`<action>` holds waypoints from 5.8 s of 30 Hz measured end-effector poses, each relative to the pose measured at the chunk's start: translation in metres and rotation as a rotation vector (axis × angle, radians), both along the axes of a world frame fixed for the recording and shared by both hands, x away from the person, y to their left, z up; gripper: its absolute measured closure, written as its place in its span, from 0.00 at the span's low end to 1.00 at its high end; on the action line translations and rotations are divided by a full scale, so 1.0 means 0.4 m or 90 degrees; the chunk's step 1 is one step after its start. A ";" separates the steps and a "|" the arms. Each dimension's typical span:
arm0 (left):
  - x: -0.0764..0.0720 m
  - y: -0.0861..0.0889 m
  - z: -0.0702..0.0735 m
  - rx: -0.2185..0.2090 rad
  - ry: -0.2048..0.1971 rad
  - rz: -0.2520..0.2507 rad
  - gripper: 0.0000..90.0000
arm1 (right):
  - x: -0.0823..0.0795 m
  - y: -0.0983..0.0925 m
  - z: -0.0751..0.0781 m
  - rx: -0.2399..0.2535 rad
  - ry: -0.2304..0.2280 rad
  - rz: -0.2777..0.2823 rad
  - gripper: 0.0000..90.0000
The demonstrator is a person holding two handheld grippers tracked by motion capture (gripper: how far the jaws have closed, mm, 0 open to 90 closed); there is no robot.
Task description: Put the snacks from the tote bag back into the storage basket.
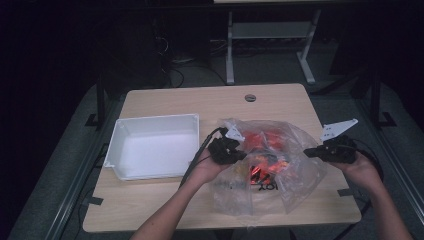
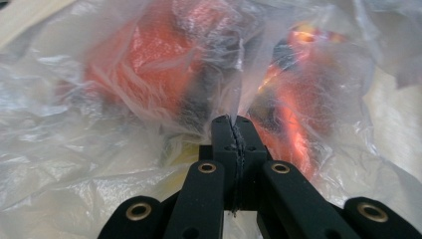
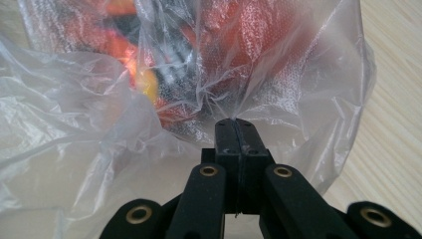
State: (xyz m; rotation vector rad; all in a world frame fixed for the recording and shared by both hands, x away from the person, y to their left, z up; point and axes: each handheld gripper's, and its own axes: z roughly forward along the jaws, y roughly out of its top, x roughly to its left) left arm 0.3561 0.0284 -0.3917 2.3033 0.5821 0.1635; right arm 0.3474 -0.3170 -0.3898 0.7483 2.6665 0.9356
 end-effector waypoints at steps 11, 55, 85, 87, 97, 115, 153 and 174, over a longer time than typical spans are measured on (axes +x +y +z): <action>0.042 -0.053 -0.074 0.029 -0.007 0.074 1.00 | 0.054 0.020 -0.077 -0.025 0.045 -0.014 0.99; -0.017 -0.065 -0.129 0.044 0.015 -0.003 1.00 | -0.015 0.111 -0.163 0.017 0.075 0.094 1.00; 0.063 -0.102 -0.102 0.036 -0.003 0.066 0.99 | 0.054 0.062 -0.129 -0.021 0.061 0.003 0.99; 0.063 -0.101 -0.101 0.038 -0.002 0.065 0.96 | 0.056 0.065 -0.146 -0.026 0.071 0.005 0.98; 0.029 -0.049 -0.024 0.021 -0.011 0.056 0.78 | 0.008 0.018 -0.075 0.026 0.041 -0.019 0.73; -0.055 0.002 0.054 0.011 -0.031 0.028 0.69 | -0.098 0.050 0.077 0.044 -0.021 0.059 0.66; -0.122 0.031 -0.095 0.032 0.067 -0.037 0.85 | -0.127 0.127 -0.057 -0.029 0.020 0.101 0.99; -0.102 0.036 -0.029 0.022 0.014 -0.023 0.98 | -0.109 0.099 0.027 -0.038 -0.042 0.076 1.00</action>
